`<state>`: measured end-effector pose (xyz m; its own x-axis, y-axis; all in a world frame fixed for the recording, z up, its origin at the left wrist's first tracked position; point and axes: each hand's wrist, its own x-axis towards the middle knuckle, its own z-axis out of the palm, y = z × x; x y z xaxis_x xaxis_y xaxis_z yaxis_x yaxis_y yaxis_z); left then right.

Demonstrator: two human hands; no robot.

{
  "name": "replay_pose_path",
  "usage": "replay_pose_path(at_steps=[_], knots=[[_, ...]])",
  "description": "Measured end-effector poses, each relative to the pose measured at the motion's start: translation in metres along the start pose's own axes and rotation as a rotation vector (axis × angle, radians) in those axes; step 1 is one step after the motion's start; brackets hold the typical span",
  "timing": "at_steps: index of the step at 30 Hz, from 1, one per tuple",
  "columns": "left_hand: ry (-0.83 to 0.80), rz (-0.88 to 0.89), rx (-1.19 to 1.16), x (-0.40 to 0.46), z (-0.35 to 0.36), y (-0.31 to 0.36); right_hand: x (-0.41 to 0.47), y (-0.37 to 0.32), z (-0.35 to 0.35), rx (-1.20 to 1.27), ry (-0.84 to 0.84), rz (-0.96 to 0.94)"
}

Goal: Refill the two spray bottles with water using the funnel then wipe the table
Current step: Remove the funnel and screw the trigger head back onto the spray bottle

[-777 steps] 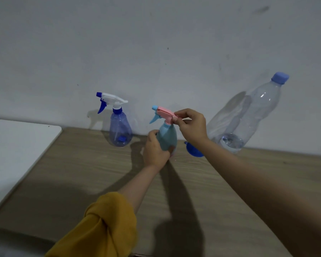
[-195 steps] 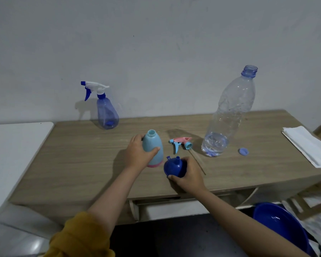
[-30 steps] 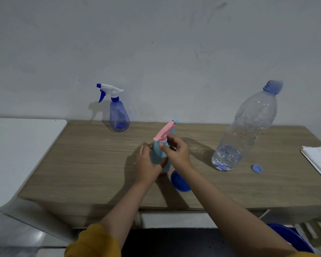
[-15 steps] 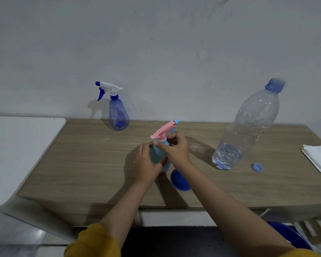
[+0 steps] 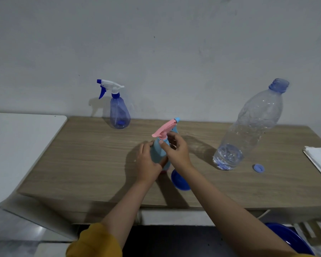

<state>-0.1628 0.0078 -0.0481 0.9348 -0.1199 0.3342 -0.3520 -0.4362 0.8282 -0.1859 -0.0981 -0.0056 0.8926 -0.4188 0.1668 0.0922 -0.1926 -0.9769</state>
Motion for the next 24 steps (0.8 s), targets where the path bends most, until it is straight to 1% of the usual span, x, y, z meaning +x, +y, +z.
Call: replay_pose_path(at_steps=[2,6,12,19,24], knots=[[0.0,-0.005,0.005,0.0,-0.0001,0.0003,0.0013,0.0008,-0.002,-0.016,-0.014,0.0],[0.009,-0.015,-0.004,-0.0005,0.0004,0.0009,0.0018,-0.002,0.0009,0.018,0.03,0.063],[-0.013,-0.023,-0.014,-0.0007,0.0,0.0023,0.0005,0.0021,-0.0009,-0.047,-0.029,-0.003],[0.003,-0.032,-0.038,-0.001,0.0022,-0.0006,-0.0024,-0.0002,0.0076,-0.009,0.083,0.048],[-0.022,-0.036,-0.025,-0.0016,0.0011,0.0001,-0.0018,0.0068,0.0063,-0.133,0.002,-0.034]])
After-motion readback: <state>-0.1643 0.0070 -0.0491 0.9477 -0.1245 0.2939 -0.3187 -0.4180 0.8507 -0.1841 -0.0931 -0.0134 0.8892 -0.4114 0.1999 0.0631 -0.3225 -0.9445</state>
